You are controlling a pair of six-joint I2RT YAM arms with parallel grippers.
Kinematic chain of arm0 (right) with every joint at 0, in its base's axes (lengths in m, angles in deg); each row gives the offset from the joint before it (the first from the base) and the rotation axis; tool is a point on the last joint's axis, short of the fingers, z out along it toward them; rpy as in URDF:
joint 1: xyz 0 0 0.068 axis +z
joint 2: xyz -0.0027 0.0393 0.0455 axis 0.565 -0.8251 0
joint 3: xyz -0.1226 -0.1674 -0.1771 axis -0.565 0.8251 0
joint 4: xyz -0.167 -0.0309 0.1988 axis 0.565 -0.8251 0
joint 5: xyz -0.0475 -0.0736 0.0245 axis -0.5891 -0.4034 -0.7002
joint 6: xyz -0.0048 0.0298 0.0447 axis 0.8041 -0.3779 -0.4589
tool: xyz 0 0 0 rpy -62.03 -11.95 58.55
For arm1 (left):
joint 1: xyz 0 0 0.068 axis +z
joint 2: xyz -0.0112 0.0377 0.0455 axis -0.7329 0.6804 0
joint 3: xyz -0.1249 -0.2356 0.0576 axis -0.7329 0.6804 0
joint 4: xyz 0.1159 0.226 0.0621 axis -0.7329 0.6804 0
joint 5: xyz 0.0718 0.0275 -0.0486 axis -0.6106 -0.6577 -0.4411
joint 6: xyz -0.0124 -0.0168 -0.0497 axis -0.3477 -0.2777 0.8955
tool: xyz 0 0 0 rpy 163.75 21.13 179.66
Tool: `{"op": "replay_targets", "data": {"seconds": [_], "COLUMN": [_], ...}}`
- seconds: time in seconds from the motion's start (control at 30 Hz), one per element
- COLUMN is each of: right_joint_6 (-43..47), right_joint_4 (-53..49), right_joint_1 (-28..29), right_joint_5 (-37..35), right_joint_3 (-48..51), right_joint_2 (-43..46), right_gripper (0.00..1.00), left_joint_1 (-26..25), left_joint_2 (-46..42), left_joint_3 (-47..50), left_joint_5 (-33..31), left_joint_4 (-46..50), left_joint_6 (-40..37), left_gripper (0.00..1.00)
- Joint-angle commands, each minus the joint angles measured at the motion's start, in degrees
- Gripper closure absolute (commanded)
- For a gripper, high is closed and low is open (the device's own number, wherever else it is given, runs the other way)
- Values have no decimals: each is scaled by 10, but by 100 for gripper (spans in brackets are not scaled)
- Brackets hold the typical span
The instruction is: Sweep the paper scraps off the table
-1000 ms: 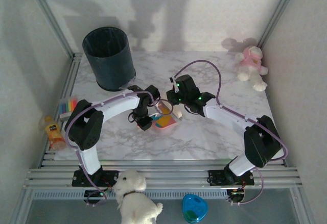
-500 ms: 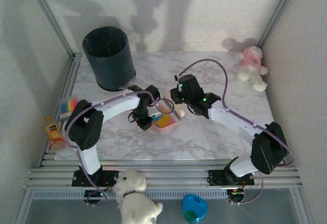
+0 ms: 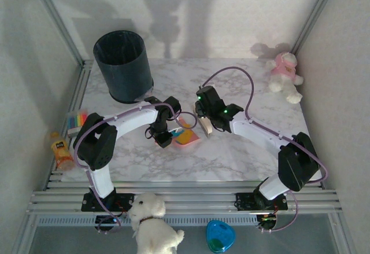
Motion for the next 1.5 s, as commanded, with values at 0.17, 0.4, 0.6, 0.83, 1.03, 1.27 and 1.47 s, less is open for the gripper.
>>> {"op": "replay_targets", "data": {"seconds": [0.17,0.4,0.6,0.83,1.03,1.27,1.47], "right_joint_6": [-30,-33,-41,-39,-46,-53,-46], "right_joint_4": [-13,14,27,4,-11,-28,-42], "right_joint_1": [5,5,5,4,5,5,5], "right_joint_5": [45,133,157,127,71,23,40], "right_joint_3": [-4,-1,-8,-21,-13,-7,-17], "right_joint_2": [-8,-7,3,18,38,44,15], "right_gripper": [100,100,100,100,100,100,100], "left_joint_1": [5,6,6,7,8,9,8], "left_joint_2": [1,1,0,-3,-2,-2,-2], "left_joint_3": [4,5,5,6,5,4,4], "left_joint_5": [-3,-4,-3,-4,-5,-5,-6], "left_joint_4": [13,12,12,12,12,12,12], "left_joint_6": [-8,-8,-8,-9,-9,-8,-8], "left_gripper": [100,100,100,100,100,100,100]}}
